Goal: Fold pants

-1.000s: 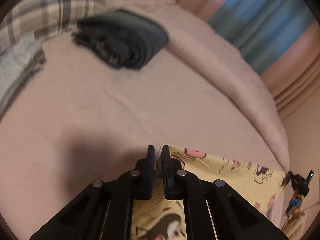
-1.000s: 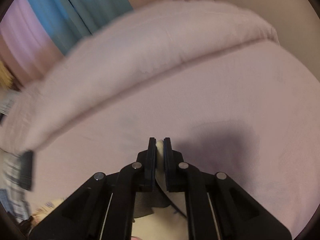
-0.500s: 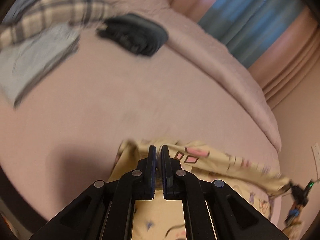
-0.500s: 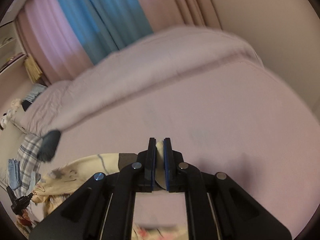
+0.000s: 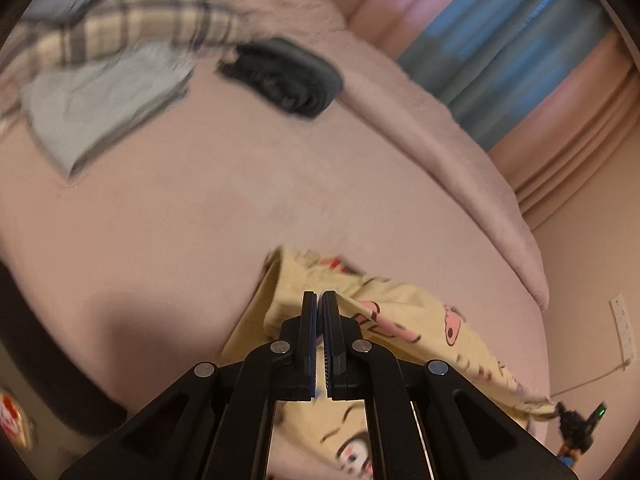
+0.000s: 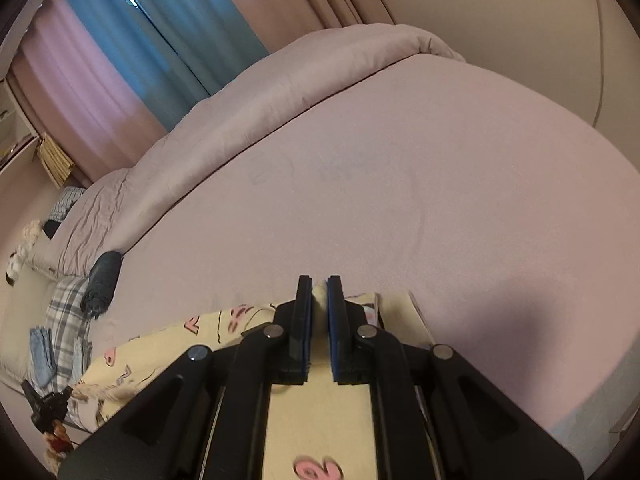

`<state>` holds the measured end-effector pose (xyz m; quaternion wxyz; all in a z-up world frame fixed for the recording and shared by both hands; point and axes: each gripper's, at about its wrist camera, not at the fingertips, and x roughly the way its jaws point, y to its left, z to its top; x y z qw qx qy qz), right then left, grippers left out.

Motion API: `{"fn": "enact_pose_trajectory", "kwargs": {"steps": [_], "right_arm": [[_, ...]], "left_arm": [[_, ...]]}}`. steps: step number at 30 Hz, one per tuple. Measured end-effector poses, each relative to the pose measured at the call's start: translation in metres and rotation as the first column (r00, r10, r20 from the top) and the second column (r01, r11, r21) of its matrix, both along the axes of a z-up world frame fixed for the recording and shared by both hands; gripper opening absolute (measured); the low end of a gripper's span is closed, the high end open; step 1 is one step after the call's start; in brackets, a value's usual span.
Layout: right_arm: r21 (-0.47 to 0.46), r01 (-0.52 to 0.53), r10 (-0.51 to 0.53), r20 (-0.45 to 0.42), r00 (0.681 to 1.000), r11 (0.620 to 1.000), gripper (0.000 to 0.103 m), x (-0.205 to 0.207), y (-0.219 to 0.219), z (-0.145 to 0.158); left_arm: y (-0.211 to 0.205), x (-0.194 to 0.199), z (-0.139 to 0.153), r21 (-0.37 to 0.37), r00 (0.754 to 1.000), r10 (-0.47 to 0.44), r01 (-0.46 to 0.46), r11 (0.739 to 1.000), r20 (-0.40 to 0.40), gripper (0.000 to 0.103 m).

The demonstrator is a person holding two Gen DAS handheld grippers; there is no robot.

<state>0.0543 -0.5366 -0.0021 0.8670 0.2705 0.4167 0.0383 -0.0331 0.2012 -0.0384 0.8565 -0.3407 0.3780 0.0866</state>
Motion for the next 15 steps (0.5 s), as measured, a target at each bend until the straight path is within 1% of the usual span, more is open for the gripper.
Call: {"fn": "enact_pose_trajectory", "kwargs": {"steps": [2, 4, 6, 7, 8, 9, 12, 13, 14, 15], "right_arm": [[0.005, 0.006, -0.006, -0.025, 1.0, 1.0, 0.008, -0.012, -0.005, -0.011], [0.003, 0.01, -0.01, -0.065, 0.998, 1.0, 0.008, -0.026, -0.005, -0.028], [0.014, 0.025, -0.023, -0.116, 0.993, 1.0, 0.008, -0.038, -0.004, -0.05], [0.023, 0.037, -0.034, -0.135, 0.99, 0.999, 0.008, -0.042, -0.005, -0.058], [0.045, 0.062, -0.054, -0.165, 0.985, 0.997, 0.008, -0.047, -0.006, -0.07], [0.054, 0.075, -0.064, -0.177, 0.982, 0.996, 0.008, -0.049, -0.006, -0.074], [0.056, 0.092, -0.081, -0.171, 0.982, 0.994, 0.009, -0.049, -0.004, -0.078], [0.043, 0.086, -0.077, -0.177, 0.981, 0.995, 0.012, -0.047, -0.002, -0.076], [0.015, 0.076, -0.072, -0.189, 0.979, 0.997, 0.018, -0.044, 0.001, -0.073], [-0.021, 0.067, -0.069, -0.204, 0.976, 0.998, 0.021, -0.041, 0.004, -0.07]], "left_arm": [[0.002, -0.008, -0.017, -0.012, 0.999, 0.006, -0.007, 1.0, -0.048, 0.003], [0.004, -0.016, -0.031, -0.006, 0.995, 0.031, -0.032, 0.999, -0.095, 0.003], [0.01, -0.021, -0.041, 0.013, 0.984, 0.091, -0.09, 0.996, -0.155, 0.003], [0.016, -0.024, -0.044, 0.01, 0.976, 0.122, -0.122, 0.993, -0.179, 0.001], [0.021, -0.025, -0.044, -0.008, 0.976, 0.131, -0.134, 0.991, -0.175, 0.001], [0.022, -0.026, -0.043, -0.022, 0.976, 0.131, -0.137, 0.99, -0.172, 0.001], [0.018, -0.02, -0.029, 0.012, 0.98, 0.118, -0.118, 0.993, -0.162, 0.001], [0.016, -0.017, -0.024, 0.022, 0.982, 0.109, -0.107, 0.994, -0.154, 0.001], [0.013, -0.014, -0.019, 0.028, 0.985, 0.096, -0.093, 0.995, -0.144, 0.001], [0.011, -0.009, -0.015, 0.029, 0.987, 0.085, -0.082, 0.996, -0.136, 0.001]]}}
